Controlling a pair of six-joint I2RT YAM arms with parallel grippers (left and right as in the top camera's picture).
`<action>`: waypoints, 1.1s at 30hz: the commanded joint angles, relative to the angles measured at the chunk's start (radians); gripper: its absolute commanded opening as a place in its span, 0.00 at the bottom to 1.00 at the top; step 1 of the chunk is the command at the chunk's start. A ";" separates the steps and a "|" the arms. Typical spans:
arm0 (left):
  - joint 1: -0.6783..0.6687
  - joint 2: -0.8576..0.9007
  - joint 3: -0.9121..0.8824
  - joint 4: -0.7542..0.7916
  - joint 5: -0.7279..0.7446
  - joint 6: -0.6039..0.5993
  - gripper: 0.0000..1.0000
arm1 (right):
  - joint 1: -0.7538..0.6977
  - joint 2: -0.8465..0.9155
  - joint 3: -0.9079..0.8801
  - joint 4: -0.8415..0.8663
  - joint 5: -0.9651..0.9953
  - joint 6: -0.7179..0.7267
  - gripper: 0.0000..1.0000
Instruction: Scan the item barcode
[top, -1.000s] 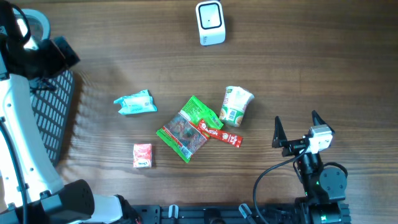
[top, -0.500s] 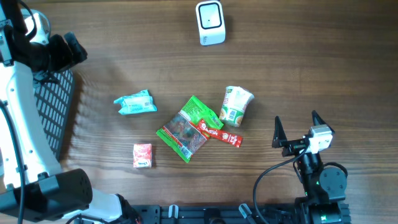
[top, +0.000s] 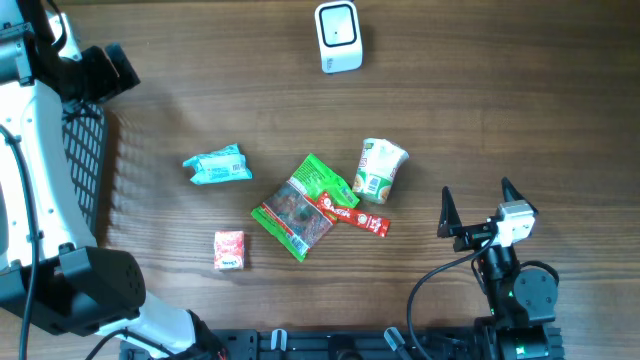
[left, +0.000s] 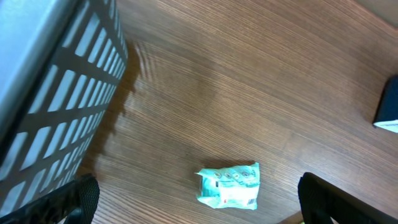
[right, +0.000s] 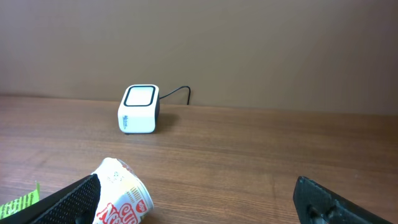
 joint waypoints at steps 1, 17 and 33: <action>0.004 0.004 -0.009 0.000 0.028 0.005 1.00 | -0.002 -0.006 -0.001 0.003 0.006 0.012 1.00; 0.005 0.004 -0.009 0.000 0.028 0.005 1.00 | -0.002 -0.006 -0.001 0.003 0.006 0.012 1.00; 0.005 0.004 -0.009 0.000 0.028 0.005 1.00 | -0.002 -0.003 0.003 -0.002 0.006 0.156 1.00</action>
